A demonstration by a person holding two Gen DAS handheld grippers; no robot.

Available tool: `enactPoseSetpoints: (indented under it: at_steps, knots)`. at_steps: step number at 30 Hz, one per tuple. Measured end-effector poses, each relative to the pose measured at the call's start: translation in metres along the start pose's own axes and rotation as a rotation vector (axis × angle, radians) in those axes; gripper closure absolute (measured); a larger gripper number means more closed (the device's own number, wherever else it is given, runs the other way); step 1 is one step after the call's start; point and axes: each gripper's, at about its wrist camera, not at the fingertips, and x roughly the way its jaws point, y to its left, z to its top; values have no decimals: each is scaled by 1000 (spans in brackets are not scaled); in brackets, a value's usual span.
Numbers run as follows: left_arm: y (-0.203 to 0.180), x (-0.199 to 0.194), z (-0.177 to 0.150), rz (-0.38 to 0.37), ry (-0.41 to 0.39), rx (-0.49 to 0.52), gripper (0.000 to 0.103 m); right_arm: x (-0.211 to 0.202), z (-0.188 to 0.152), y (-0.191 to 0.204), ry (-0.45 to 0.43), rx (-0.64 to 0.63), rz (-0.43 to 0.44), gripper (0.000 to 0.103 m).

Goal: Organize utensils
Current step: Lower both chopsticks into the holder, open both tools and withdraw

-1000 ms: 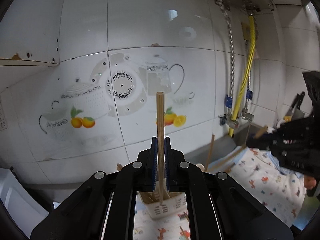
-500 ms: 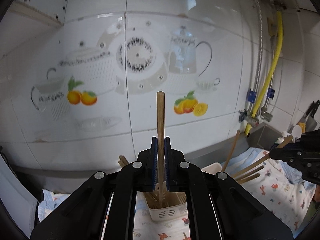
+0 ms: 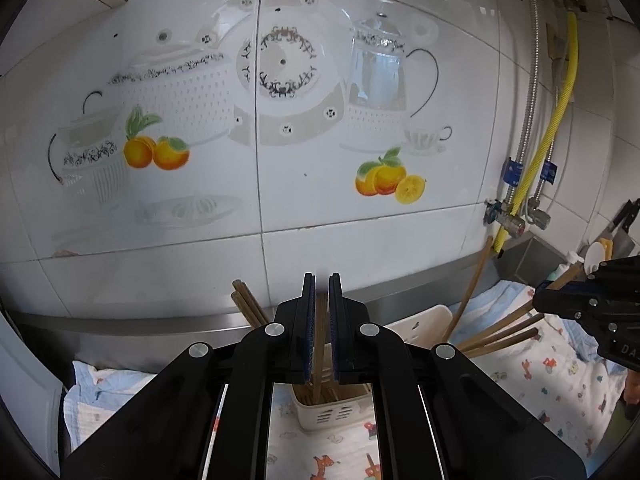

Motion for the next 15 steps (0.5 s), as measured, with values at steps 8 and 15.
enactPoseSetpoints:
  at_steps: [8,15]
  knots:
    - [3,1,-4,6,19,-4,96,3,-1,-1,-4,12,0,96]
    - [4,-5,-8,5,21,-4,95,-8,0,1,-36,15,-2,93]
